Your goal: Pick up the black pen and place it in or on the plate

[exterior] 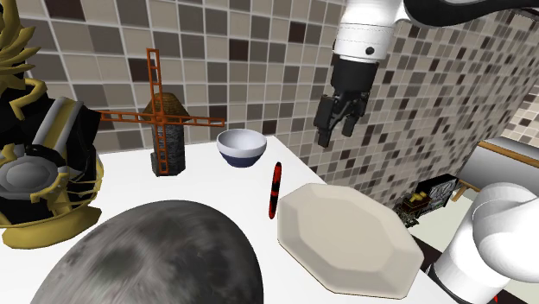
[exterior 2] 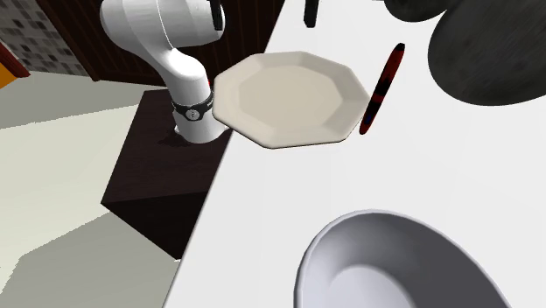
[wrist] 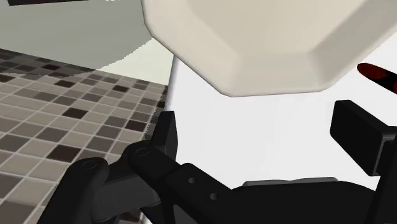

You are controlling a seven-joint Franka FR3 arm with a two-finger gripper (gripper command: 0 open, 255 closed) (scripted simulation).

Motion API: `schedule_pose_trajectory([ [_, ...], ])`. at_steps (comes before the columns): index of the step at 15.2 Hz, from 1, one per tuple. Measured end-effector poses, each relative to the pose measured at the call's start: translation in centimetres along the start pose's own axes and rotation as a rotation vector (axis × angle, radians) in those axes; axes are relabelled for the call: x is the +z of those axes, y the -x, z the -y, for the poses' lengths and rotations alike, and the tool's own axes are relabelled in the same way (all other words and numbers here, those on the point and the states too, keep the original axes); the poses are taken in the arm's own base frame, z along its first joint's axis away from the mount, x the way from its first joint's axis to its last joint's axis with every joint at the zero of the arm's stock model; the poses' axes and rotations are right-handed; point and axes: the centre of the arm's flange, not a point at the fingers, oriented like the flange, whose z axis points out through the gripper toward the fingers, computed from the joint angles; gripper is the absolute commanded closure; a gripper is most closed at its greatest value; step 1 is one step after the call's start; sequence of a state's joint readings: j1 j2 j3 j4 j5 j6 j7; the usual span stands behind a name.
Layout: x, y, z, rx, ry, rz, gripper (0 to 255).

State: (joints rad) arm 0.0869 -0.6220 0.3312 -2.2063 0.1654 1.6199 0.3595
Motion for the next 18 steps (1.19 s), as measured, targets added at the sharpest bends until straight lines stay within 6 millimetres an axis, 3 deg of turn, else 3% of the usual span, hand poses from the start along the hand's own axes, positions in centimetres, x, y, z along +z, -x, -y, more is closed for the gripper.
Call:
schedule_pose_trajectory([
  [11, 0.7, -1.6, 13.5, 0.062, -0.020, 0.005, 0],
  [18, 3.7, -1.9, 14.5, 0.067, -0.023, 0.005, 0],
])
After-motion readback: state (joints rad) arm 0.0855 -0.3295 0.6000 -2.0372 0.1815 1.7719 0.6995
